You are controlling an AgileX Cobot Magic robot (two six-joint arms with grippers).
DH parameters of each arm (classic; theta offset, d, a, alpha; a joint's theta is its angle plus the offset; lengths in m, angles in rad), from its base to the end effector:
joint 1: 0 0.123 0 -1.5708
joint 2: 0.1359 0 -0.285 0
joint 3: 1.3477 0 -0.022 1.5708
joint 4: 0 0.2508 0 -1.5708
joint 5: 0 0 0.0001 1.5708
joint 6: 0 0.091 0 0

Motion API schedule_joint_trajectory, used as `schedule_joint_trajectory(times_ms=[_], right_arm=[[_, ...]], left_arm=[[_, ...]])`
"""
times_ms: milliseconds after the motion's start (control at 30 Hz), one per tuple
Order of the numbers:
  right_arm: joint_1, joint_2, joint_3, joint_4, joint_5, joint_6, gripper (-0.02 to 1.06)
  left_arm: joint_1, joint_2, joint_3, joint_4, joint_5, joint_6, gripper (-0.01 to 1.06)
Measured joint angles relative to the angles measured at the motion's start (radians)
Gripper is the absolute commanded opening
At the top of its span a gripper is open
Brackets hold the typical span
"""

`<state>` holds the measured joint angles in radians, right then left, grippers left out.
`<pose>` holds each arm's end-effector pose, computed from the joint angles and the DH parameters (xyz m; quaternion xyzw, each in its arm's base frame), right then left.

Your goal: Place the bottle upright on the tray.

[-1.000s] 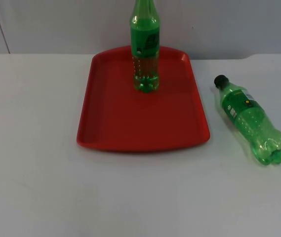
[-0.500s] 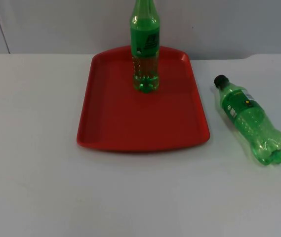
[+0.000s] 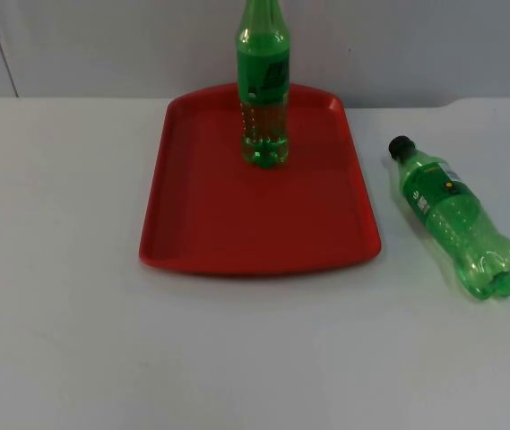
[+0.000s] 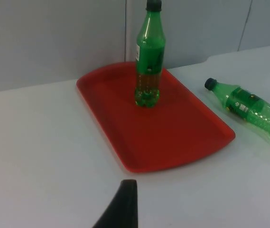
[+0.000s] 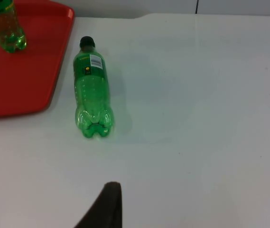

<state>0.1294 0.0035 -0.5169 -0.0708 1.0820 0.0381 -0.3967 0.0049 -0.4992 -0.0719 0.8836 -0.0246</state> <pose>-0.0065 -0.0066 0.2804 -0.0370 0.8539 0.0081 0.5190 -0.0001 -0.0055 0.2921 0.1470 0.7914 -0.1589 0.5717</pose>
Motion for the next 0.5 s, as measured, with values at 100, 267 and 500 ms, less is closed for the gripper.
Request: schedule_joint_trajectory(times_ms=[100,267,500], right_arm=[[0.000,0.002,0.000,0.000,0.000,0.000,1.03],[0.000,0.065,-0.013,0.000,0.000,0.000,1.03],[0.000,0.245,-0.122,0.000,-0.033,0.000,1.03]], left_arm=[[0.000,0.000,0.000,0.000,0.000,0.000,0.91],[0.000,0.000,0.000,0.000,0.000,0.000,0.91],[0.000,0.000,0.000,0.000,0.000,-0.002,0.91]])
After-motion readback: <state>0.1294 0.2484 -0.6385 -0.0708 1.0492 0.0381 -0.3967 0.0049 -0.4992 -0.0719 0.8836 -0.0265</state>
